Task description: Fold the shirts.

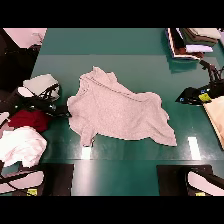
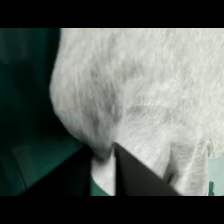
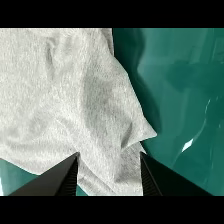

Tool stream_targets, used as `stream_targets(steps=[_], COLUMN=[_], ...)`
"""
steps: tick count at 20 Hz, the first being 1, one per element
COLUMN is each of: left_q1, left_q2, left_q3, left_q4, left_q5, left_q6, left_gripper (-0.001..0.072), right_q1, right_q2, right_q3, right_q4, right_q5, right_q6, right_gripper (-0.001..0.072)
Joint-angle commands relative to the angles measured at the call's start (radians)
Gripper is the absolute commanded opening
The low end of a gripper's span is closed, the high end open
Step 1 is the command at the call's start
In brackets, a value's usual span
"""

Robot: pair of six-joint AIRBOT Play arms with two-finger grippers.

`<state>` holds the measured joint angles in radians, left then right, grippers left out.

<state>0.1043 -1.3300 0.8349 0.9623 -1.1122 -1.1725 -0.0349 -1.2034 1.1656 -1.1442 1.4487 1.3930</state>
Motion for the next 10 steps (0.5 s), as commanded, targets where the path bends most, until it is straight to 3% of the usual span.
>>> stream_targets(steps=[1,6,8,10], left_q1=[-0.035,-0.035,-0.035,-0.035], left_q2=[0.001,0.003,0.003,0.003], left_q3=[-0.002,0.088,0.124,0.146], left_q4=[-0.006,0.029,0.03,0.029], left_q5=[0.077,0.02,0.007,0.003], left_q6=[-0.026,-0.05,-0.046,-0.046], left_gripper=[0.0024,0.0023,0.0023,0.0024], right_q1=[-0.007,-0.111,-0.171,-0.225], right_q2=[0.002,0.089,0.134,0.174], right_q3=[-0.005,-0.232,-0.364,-0.481], right_q4=[-0.011,-0.011,-0.011,-0.011], right_q5=[0.061,0.088,0.1,0.108], right_q6=[-0.003,-0.023,-0.034,-0.034], right_gripper=[0.0428,0.0429,0.054,0.0561])
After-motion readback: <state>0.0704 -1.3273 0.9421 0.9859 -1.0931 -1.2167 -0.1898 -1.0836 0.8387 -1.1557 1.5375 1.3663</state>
